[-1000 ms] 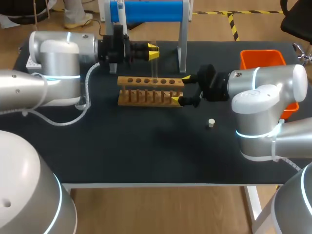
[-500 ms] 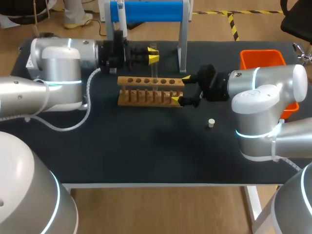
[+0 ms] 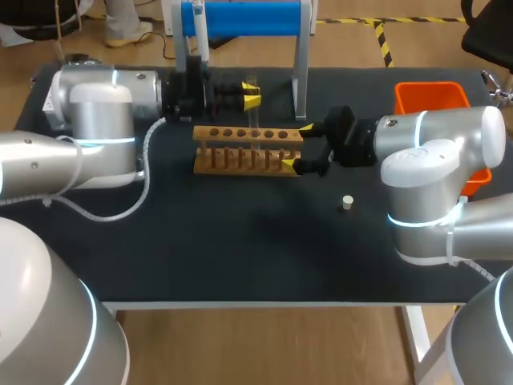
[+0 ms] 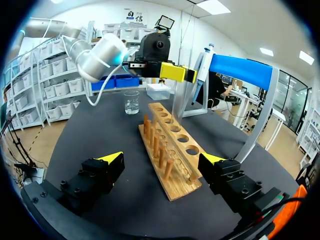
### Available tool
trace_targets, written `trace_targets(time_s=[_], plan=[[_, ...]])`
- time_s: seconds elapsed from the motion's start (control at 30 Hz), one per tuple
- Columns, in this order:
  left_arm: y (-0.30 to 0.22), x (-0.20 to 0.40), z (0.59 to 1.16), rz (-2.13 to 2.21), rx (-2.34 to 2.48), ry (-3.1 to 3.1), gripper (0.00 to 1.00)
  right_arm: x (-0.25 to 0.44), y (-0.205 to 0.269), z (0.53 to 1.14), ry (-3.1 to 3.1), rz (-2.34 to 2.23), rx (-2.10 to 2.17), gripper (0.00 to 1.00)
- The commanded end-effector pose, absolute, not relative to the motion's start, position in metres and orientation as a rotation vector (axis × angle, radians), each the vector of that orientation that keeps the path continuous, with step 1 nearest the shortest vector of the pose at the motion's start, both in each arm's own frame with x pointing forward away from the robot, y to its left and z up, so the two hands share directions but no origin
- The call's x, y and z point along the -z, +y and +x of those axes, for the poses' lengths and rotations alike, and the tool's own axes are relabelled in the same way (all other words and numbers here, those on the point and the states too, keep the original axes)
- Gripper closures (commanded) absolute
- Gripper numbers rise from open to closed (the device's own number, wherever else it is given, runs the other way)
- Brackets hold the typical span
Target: Invert the test tube, pick up the pipette, mount the tip to pipette, aspirate from beaker and dispense into the tube, eject the tip, return the pipette, and cap with the stopper.
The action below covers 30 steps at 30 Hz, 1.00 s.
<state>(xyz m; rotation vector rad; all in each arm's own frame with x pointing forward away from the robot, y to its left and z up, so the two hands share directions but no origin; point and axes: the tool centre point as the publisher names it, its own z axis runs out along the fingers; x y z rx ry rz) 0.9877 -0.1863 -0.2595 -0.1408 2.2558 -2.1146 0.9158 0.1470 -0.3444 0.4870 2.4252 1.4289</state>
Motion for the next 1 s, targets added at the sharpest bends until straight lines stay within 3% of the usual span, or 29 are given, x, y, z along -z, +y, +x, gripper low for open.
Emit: trace_targets(time_s=[0.03, 1.0], plan=[[-0.186, 0.263, 0.989, -0.142, 2.119, 2.254, 1.00, 0.344, 0.146, 0.916, 2.429, 0.486, -1.428, 0.00], [-0.184, 0.283, 0.993, -0.175, 2.121, 2.248, 1.00, 0.344, 0.146, 0.916, 2.429, 0.486, -1.428, 0.00]])
